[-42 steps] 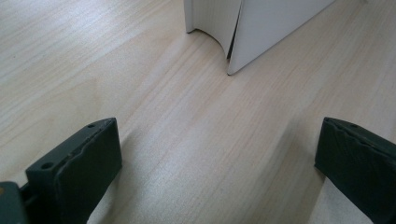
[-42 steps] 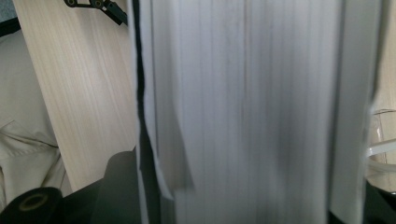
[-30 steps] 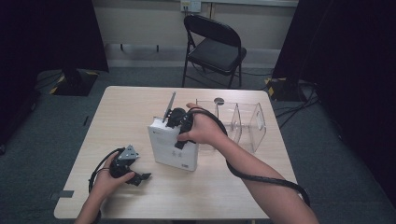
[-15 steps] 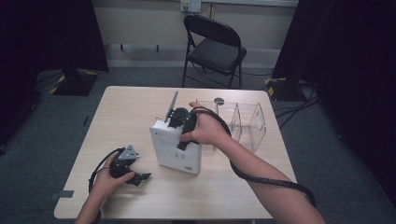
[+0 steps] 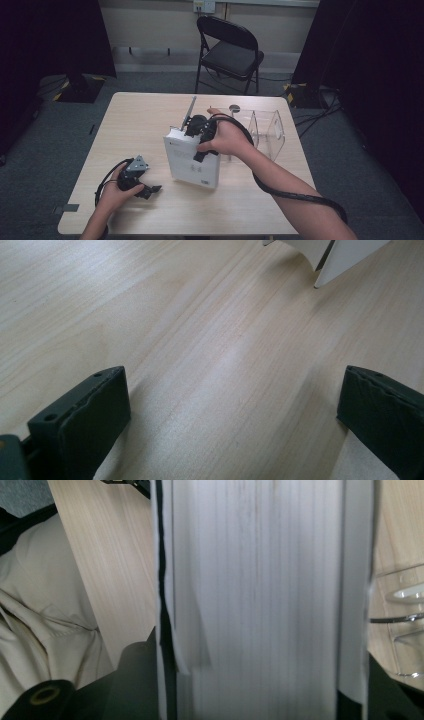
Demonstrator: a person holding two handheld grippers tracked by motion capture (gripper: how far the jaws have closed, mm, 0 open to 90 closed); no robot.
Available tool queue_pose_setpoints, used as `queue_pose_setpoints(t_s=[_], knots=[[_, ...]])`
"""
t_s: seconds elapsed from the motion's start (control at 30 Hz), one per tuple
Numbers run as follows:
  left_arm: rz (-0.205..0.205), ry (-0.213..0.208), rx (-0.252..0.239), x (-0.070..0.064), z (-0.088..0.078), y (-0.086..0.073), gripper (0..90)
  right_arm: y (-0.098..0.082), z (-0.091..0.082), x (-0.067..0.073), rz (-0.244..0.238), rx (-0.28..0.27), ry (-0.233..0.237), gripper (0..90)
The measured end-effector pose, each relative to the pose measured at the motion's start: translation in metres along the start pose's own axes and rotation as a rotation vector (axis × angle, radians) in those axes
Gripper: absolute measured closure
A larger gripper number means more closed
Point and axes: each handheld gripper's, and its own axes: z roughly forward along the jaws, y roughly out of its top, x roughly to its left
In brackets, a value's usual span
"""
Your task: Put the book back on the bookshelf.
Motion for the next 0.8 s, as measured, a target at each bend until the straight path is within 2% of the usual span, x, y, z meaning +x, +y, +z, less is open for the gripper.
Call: queue_pose_setpoints(t_s=[0.13,0.27,0.3,0.6,0.8], knots=[[0.001,-0.001,-0.001,0.000,0.000,0.000,0.0,-0.004,-0.002,0.000,0.001,0.001,0.012,52.3],[0.001,0.000,0.000,0.000,0.000,0.000,0.0,-0.007,-0.005,0.001,-0.016,0.000,-0.004,52.4],[0.000,0.000,0.000,0.000,0.000,0.000,0.0,-0.009,-0.006,0.001,-0.001,0.001,-0.007,52.5],[0.000,0.000,0.000,0.000,0.000,0.000,0.0,-0.019,-0.012,0.002,-0.003,0.001,-0.003,52.5],[0.000,0.000,0.000,0.000,0.000,0.000,0.0,-0.025,-0.016,0.003,0.013,-0.002,-0.001,52.5]])
